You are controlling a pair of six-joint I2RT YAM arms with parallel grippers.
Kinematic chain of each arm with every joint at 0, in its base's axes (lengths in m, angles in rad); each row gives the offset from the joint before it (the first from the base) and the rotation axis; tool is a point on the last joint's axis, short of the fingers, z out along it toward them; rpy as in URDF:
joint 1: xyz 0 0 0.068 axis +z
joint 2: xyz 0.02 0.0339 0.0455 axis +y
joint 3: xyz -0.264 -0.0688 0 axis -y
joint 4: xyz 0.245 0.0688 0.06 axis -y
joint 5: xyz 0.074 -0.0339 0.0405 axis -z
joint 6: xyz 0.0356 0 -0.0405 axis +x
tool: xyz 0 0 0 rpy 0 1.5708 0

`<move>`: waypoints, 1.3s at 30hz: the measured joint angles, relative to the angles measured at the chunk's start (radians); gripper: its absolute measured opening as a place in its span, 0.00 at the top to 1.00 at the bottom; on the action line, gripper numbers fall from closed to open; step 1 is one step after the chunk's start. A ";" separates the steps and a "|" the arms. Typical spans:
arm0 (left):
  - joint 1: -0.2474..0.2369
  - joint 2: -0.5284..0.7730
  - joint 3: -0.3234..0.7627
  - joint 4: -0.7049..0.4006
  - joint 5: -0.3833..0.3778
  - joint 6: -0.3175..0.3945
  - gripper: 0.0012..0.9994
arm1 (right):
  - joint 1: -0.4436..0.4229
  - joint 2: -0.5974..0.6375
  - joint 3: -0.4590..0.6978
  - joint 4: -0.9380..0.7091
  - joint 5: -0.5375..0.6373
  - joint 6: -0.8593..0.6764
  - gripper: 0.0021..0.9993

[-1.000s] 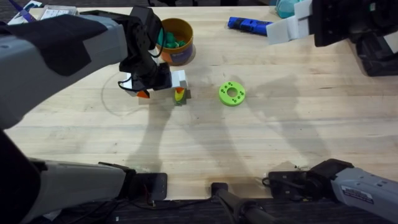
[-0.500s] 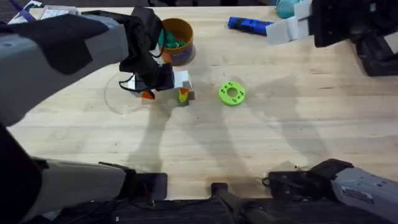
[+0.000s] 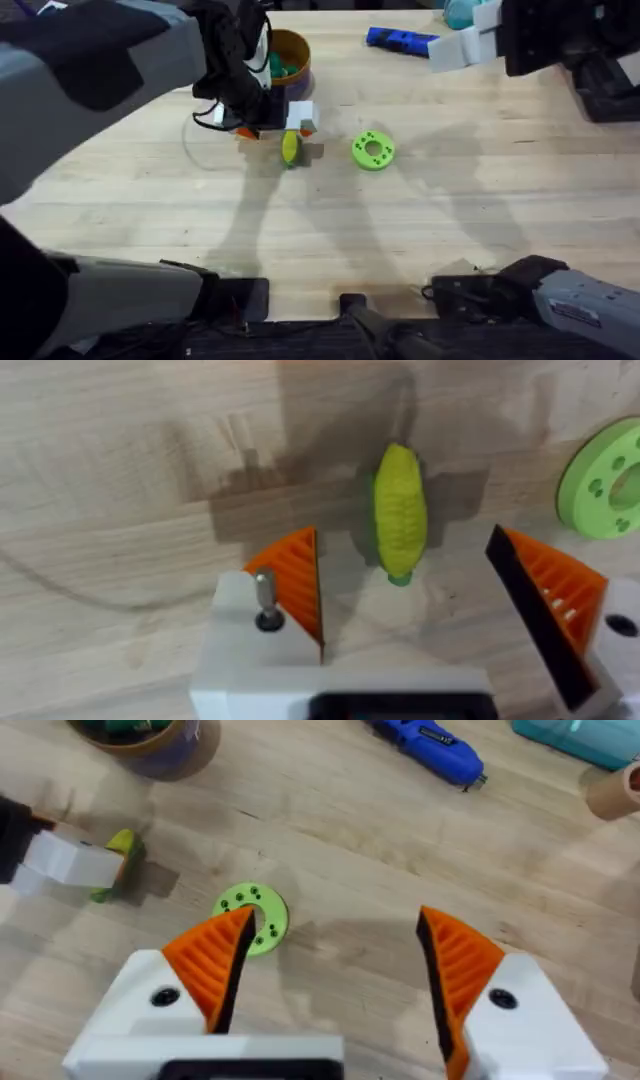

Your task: Pick up the gripper from the table and insert it into the empty holder that is missing its gripper. Then pick up a screw, insert it into the mounting hole, and use the screwdriver to tighten it. Finally, clean up the table by picking up the vegetable and placing it into the bucket.

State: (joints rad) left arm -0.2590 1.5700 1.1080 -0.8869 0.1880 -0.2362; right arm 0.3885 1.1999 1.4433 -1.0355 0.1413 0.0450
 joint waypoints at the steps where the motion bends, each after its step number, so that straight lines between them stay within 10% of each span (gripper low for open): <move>1: -0.002 0.002 0.000 0.009 0.000 -0.001 0.01 | 0.000 0.000 0.000 0.000 0.000 0.000 0.03; 16: -0.073 0.183 0.014 0.053 -0.089 -0.060 0.06 | 0.000 0.024 0.000 -0.001 0.000 0.000 0.03; 19: -0.071 0.183 0.015 0.050 -0.107 -0.083 0.29 | 0.000 0.031 0.000 -0.002 0.000 0.000 0.03; 24: -0.070 0.185 0.018 0.046 -0.108 -0.094 0.96 | 0.000 0.032 0.000 -0.002 0.000 0.000 0.03; 32: -0.071 0.205 0.063 -0.008 -0.078 -0.095 0.97 | 0.000 0.033 0.000 -0.004 0.000 0.000 0.03; 39: -0.072 0.231 0.318 -0.119 -0.024 -0.031 0.97 | 0.000 0.045 0.000 -0.005 0.000 0.000 0.03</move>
State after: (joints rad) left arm -0.3305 1.8006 1.4259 -1.0056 0.1636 -0.2672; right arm 0.3885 1.2446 1.4433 -1.0401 0.1413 0.0450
